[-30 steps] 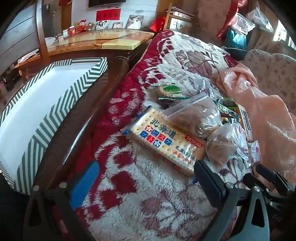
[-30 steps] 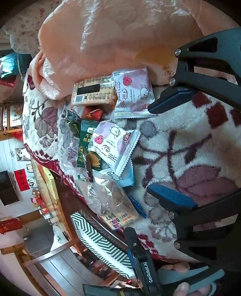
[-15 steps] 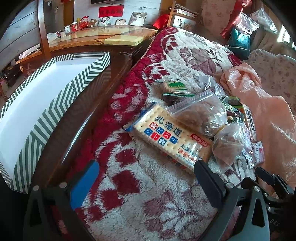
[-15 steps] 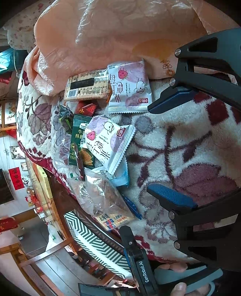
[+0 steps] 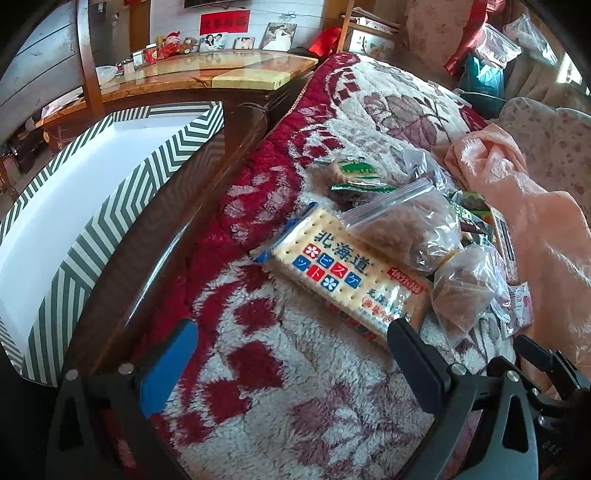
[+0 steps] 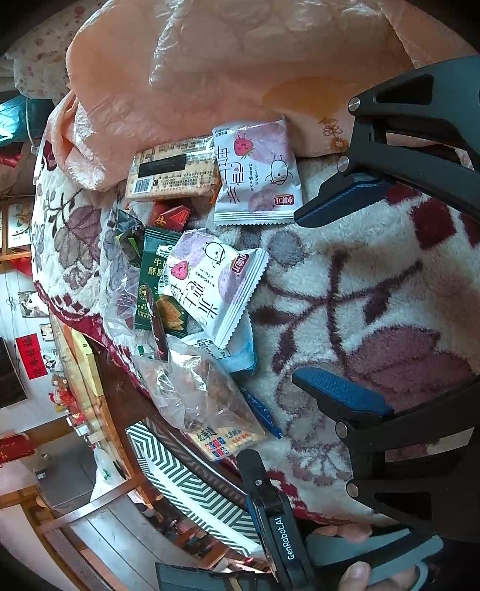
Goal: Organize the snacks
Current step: 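Move the left tool toward the blue-and-white cracker pack, then grasp the cracker pack with the left tool while the right tool grasps the clear zip bag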
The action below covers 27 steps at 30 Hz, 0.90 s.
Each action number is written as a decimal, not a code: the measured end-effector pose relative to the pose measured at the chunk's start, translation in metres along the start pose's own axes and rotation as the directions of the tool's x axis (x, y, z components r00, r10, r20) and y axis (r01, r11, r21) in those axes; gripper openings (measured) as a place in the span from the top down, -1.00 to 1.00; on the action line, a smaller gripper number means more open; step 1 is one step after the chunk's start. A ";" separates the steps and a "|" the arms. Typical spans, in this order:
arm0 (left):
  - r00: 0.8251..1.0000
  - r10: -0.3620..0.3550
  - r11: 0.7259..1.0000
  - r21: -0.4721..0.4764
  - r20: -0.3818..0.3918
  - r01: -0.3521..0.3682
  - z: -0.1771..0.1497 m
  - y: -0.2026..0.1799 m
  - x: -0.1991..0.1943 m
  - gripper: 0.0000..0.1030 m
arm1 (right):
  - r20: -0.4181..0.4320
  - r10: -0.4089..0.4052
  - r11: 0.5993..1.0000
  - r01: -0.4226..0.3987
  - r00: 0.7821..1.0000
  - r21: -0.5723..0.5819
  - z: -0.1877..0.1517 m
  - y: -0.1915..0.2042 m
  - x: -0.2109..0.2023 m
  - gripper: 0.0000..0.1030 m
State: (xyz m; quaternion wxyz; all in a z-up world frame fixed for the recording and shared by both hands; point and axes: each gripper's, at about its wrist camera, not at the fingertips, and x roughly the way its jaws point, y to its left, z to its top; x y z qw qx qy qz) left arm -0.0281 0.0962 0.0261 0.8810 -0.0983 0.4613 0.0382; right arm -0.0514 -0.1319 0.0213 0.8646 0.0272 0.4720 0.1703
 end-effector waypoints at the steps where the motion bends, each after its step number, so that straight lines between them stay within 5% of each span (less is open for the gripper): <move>1: 1.000 0.000 1.000 -0.002 -0.001 0.000 0.001 -0.001 0.002 -1.00 | 0.000 0.001 1.000 -0.001 1.000 0.001 0.000 0.000 0.000 -0.54; 18: 0.994 0.089 0.996 -0.005 -0.066 -0.090 0.047 -0.036 0.038 -1.00 | 0.003 0.018 0.999 -0.018 1.000 0.034 0.000 -0.007 0.000 -0.54; 27: 0.983 0.066 0.998 0.008 -0.173 -0.066 0.027 -0.010 0.030 -1.00 | 0.002 0.008 0.999 -0.008 1.000 0.038 0.002 -0.006 0.001 -0.54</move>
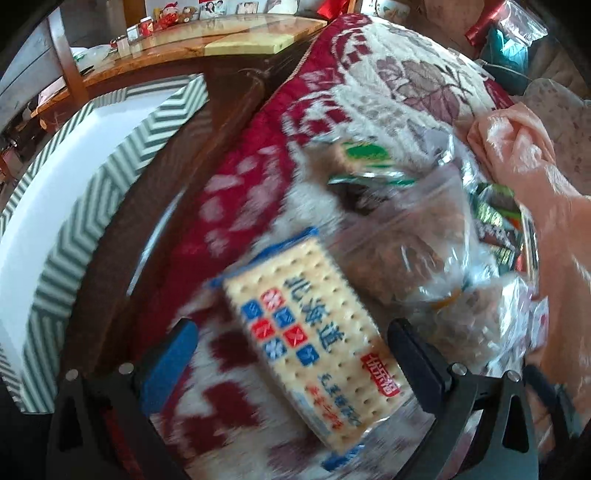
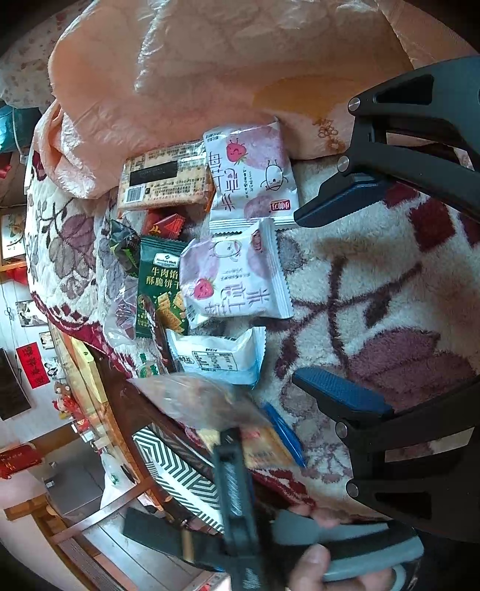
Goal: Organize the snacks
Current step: 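Grasp the cracker pack with the left tool while the right tool grasps the clear zip bag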
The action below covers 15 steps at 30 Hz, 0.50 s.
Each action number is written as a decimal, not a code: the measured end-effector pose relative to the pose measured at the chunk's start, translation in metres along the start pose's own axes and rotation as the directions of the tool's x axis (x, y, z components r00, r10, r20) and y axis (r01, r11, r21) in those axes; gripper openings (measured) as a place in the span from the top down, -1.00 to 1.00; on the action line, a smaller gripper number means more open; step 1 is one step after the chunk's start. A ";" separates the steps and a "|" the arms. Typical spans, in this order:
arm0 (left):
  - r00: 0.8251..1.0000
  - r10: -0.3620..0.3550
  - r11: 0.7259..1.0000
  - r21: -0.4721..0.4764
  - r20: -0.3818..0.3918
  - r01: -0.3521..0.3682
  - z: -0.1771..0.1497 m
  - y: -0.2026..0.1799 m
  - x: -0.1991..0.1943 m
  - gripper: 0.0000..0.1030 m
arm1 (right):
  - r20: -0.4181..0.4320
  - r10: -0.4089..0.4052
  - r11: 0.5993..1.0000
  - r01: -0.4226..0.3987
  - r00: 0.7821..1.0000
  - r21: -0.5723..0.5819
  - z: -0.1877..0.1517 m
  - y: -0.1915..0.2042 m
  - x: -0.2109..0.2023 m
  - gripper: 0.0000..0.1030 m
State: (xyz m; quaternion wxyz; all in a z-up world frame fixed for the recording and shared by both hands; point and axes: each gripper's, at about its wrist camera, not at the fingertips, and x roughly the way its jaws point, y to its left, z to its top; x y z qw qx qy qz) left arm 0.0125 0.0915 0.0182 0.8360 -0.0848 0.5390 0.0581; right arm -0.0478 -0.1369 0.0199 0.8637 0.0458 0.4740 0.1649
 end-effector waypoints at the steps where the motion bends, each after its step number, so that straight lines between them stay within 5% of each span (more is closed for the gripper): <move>1: 1.000 0.002 1.000 0.001 0.004 -0.002 -0.002 0.004 -0.003 -1.00 | 0.007 -0.004 1.000 0.004 1.000 -0.018 0.002 0.004 -0.002 -0.54; 6: 1.000 0.001 1.000 0.018 0.013 -0.001 -0.008 0.010 -0.006 -1.00 | 0.049 -0.011 0.984 0.019 0.999 -0.175 0.024 0.033 -0.010 -0.54; 15: 0.999 -0.045 0.998 0.038 0.001 0.045 -0.008 0.014 -0.003 -0.86 | 0.023 0.046 0.971 -0.039 0.999 -0.238 0.064 0.065 0.005 -0.54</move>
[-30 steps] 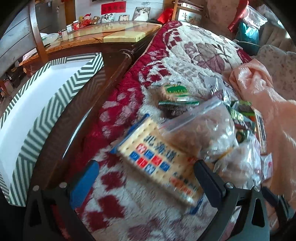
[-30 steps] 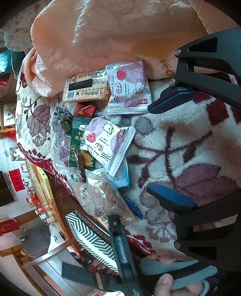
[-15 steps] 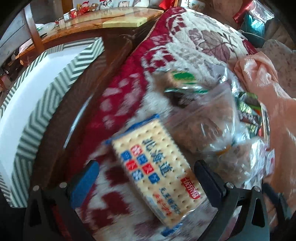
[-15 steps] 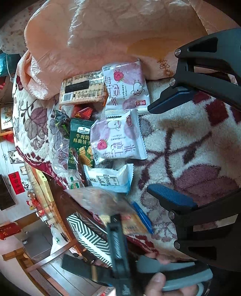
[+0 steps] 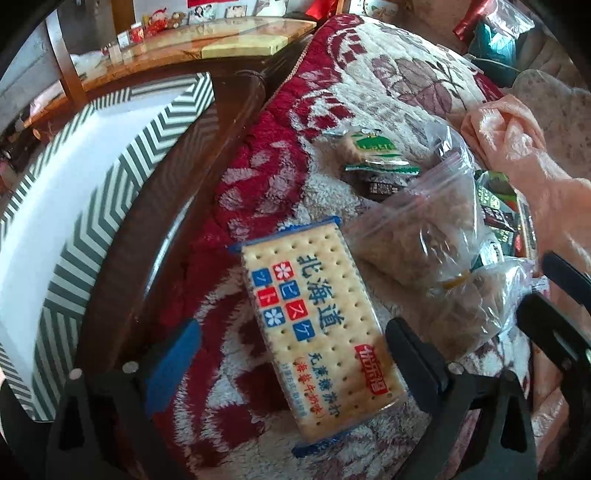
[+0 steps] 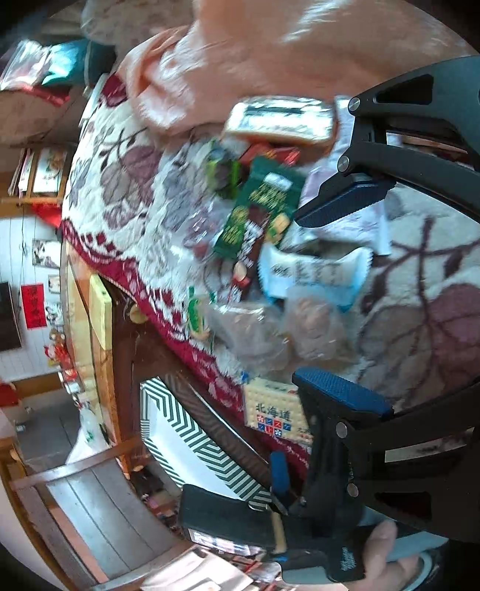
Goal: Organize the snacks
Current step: 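Grasp the cracker pack with the left tool while the right tool grasps the clear zip bag, then carry the cracker pack and zip bag over the striped white tray with both tools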
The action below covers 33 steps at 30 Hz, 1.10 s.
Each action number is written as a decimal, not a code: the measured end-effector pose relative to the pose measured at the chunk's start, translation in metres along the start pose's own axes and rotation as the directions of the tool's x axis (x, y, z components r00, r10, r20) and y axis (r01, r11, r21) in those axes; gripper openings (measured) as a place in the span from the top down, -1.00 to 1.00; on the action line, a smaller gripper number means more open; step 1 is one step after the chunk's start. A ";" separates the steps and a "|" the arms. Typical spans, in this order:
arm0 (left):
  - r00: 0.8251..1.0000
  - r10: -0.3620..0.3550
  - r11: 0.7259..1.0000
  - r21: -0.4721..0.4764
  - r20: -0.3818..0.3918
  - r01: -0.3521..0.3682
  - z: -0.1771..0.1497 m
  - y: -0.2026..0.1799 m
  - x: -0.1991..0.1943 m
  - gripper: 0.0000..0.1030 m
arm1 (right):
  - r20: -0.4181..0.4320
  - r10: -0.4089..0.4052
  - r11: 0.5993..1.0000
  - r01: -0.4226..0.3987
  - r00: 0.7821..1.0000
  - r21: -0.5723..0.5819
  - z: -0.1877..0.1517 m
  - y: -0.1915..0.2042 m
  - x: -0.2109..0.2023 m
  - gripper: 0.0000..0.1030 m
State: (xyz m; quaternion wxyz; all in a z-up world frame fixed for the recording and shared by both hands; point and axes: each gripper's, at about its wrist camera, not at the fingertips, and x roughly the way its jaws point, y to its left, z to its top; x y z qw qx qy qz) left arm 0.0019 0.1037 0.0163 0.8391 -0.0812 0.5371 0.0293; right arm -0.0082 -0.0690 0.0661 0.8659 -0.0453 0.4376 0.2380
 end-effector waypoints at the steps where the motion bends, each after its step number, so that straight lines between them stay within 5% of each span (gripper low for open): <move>1: 1.000 -0.016 1.000 -0.006 -0.006 0.016 -0.001 0.002 0.000 -0.79 | -0.005 0.009 1.000 -0.009 1.000 -0.014 0.004 0.004 0.003 -0.54; 5: 1.000 -0.013 1.000 0.006 -0.011 0.014 -0.003 0.003 0.002 -0.44 | -0.031 0.031 0.996 -0.033 0.999 -0.083 0.017 0.019 0.020 -0.53; 13: 0.999 -0.037 0.999 -0.005 -0.009 0.037 -0.004 0.010 0.002 -0.39 | -0.133 0.007 0.985 -0.030 0.991 -0.170 0.029 0.031 0.060 -0.52; 20: 1.000 -0.017 0.999 0.038 0.013 0.017 -0.006 0.002 -0.001 -0.14 | -0.179 0.031 0.976 -0.068 0.983 -0.206 0.023 0.032 0.073 0.11; 33: 0.996 -0.009 0.999 0.047 0.088 0.005 -0.005 0.004 -0.033 -0.11 | -0.125 0.088 0.985 -0.105 0.988 -0.140 0.021 0.017 0.033 0.32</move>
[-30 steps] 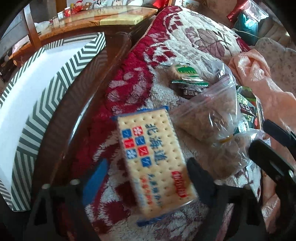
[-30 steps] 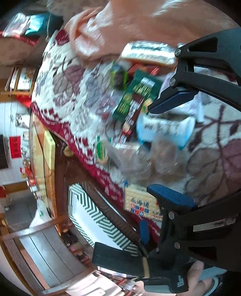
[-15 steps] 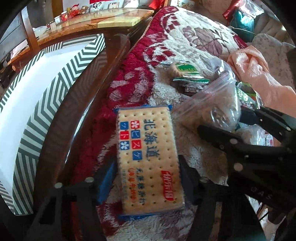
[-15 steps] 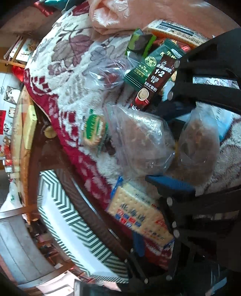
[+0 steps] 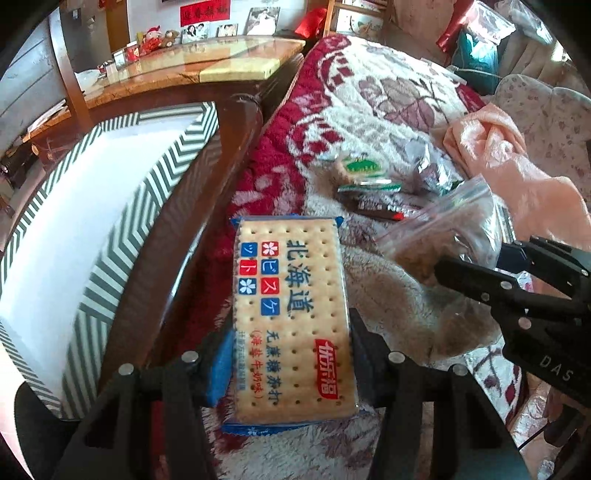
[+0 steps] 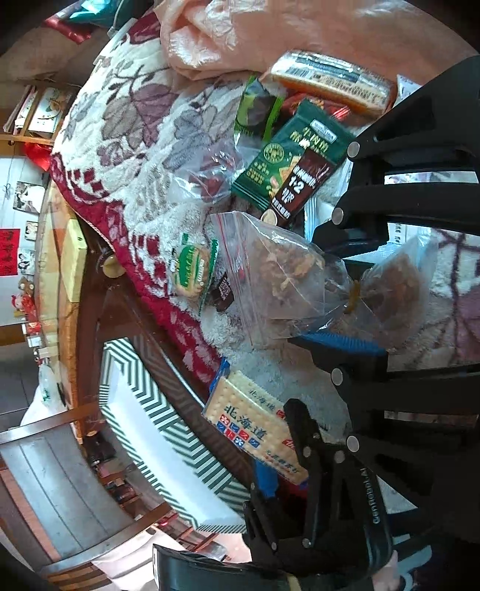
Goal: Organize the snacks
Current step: 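Carry the cracker pack and zip bag over the striped white tray with both tools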
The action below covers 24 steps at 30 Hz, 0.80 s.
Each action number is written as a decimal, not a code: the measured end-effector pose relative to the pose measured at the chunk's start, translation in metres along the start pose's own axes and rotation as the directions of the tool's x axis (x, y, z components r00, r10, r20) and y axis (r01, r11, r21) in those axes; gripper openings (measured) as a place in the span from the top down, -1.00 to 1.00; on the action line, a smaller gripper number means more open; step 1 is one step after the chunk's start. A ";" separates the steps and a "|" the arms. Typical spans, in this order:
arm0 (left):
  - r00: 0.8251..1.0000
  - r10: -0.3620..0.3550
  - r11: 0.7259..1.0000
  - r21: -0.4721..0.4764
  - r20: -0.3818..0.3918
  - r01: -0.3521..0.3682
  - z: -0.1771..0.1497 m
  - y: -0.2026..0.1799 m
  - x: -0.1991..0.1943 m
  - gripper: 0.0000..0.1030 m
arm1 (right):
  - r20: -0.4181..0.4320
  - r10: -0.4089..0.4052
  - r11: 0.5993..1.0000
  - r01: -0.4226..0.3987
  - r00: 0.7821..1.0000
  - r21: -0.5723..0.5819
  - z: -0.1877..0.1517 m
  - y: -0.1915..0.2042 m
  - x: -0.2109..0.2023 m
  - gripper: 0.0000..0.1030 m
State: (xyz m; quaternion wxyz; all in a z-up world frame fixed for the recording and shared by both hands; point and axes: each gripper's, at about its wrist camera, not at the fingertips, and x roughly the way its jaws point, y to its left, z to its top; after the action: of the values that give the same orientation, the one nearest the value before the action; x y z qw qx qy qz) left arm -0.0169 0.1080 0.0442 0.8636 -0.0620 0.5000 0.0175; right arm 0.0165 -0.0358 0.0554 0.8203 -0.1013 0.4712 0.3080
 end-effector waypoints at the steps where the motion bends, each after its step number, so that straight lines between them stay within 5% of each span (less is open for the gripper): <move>1: 1.000 0.000 1.000 -0.001 0.006 0.000 0.000 0.001 -0.003 -0.11 | 0.006 0.005 1.000 -0.005 1.000 0.006 0.001 -0.001 -0.003 0.32; 24: 0.989 0.121 0.989 -0.100 0.079 -0.113 0.019 0.063 -0.047 -0.11 | 0.078 0.073 0.994 -0.066 0.994 -0.088 0.054 0.060 -0.023 0.32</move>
State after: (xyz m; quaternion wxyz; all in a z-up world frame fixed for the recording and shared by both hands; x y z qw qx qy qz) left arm -0.0296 0.1747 0.0890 0.8775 -0.0727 0.4644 0.0948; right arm 0.0099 0.0269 0.1110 0.8224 -0.1072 0.4272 0.3600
